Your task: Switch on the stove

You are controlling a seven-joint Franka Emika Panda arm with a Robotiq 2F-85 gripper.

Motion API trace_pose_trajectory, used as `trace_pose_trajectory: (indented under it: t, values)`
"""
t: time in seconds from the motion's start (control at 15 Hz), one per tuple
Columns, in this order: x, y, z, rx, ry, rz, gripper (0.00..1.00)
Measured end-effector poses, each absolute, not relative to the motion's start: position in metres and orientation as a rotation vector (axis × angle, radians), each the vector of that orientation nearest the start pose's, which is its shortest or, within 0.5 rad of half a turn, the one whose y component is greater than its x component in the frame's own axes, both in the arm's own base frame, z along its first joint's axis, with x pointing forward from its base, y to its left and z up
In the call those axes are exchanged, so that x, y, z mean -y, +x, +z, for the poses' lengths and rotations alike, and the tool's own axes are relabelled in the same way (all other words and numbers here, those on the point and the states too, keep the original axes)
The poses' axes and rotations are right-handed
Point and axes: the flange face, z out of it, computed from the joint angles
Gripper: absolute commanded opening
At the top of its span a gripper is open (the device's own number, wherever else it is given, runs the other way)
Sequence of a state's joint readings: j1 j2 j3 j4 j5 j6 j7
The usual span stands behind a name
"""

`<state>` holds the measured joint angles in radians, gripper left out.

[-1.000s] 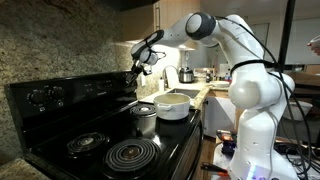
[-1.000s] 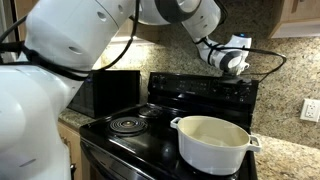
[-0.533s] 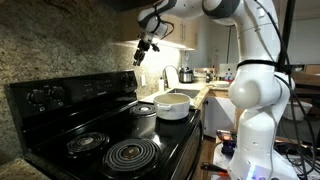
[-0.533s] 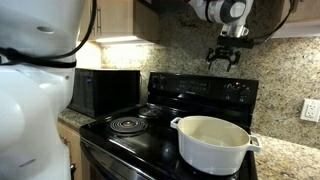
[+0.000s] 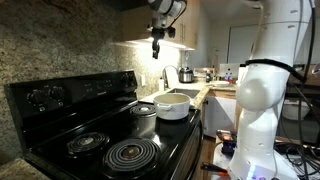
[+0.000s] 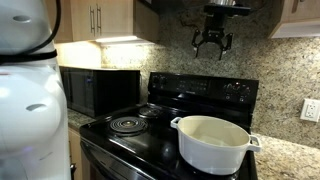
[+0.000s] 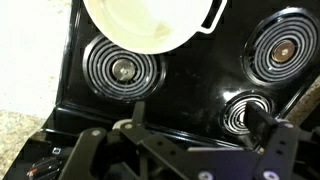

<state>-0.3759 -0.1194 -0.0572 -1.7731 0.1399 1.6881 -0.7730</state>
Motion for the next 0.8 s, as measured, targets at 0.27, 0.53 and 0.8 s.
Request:
trace_pose_trajectory:
  t: [0.27,0.53,0.8]
  values:
    - [0.167,0.463,0.546,0.466,-3.022,-0.039,1.00]
    - [0.119,0.446,0.498,0.443,-3.032,-0.061,1.00]
    - [0.106,0.430,0.495,0.442,-3.034,-0.094,1.00]
